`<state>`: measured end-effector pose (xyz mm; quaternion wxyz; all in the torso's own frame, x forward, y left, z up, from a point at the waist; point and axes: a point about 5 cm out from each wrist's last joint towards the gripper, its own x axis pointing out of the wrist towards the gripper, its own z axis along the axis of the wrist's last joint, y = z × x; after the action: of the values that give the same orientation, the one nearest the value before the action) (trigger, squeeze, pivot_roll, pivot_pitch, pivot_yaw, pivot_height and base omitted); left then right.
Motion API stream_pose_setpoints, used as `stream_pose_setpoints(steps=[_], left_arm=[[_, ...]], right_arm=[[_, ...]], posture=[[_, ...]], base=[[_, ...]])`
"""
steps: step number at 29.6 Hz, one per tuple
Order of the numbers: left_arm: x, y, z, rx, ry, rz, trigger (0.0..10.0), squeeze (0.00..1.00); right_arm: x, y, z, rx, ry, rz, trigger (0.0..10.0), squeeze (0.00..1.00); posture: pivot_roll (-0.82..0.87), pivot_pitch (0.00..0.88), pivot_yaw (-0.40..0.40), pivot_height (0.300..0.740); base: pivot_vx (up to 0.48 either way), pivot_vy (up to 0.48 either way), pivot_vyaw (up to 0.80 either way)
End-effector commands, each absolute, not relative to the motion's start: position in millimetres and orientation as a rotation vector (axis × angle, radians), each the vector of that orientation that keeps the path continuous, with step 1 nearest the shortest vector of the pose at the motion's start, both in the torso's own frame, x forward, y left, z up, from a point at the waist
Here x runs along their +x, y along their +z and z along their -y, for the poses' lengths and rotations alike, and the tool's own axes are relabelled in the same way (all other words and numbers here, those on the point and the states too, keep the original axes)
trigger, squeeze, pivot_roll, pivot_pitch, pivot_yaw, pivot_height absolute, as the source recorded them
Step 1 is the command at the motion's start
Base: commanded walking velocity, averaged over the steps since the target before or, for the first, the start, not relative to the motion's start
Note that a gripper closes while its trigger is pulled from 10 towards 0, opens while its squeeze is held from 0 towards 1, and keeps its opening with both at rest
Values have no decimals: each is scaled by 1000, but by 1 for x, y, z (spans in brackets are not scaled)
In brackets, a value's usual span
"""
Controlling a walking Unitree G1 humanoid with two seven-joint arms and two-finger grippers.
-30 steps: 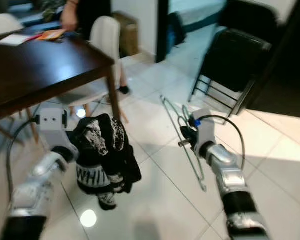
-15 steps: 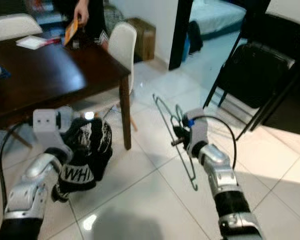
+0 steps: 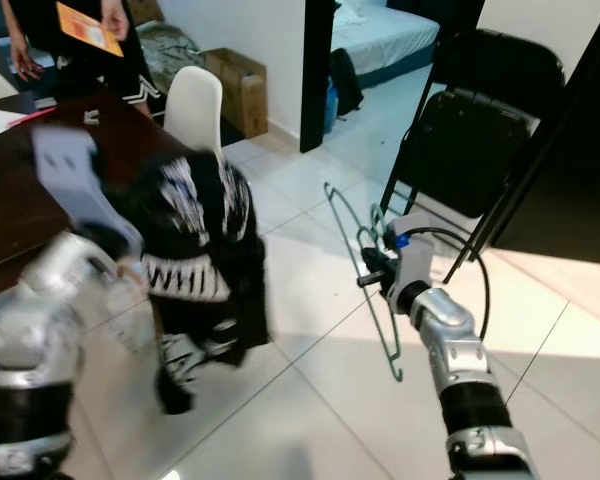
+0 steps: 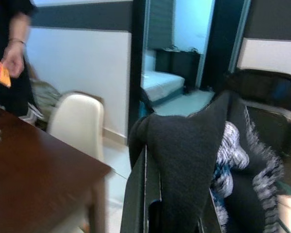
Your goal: Hang hanger
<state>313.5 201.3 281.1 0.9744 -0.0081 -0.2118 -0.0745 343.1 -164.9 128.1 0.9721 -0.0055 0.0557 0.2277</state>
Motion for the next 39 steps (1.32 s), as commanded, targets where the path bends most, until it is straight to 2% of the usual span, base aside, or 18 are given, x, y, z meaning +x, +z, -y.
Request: stream_pose_setpoints(steps=[1,12,26,33,39], left_arm=[[312,293,-205,3,-151,467,10000,0],[318,305,-211,26,-145,484,10000,0],[322,297,-212,10,-136,452,10000,0],[320,302,-200,9,-201,470,10000,0],[323,321,-215,39,-139,520,10000,0]], right_arm=[[342,127,166,-19,462,-112,10000,0],[343,127,165,-12,445,-114,10000,0],[341,125,167,-5,429,-111,10000,0],[341,124,168,12,426,-113,10000,0],[342,122,172,43,387,-138,10000,0]], posture=[[17,47,-45,740],[13,45,-32,740],[16,30,-37,740],[23,22,-35,740],[36,23,-39,740]], base=[[334,0,800],[334,0,749],[334,0,0],[335,0,0],[338,0,0]])
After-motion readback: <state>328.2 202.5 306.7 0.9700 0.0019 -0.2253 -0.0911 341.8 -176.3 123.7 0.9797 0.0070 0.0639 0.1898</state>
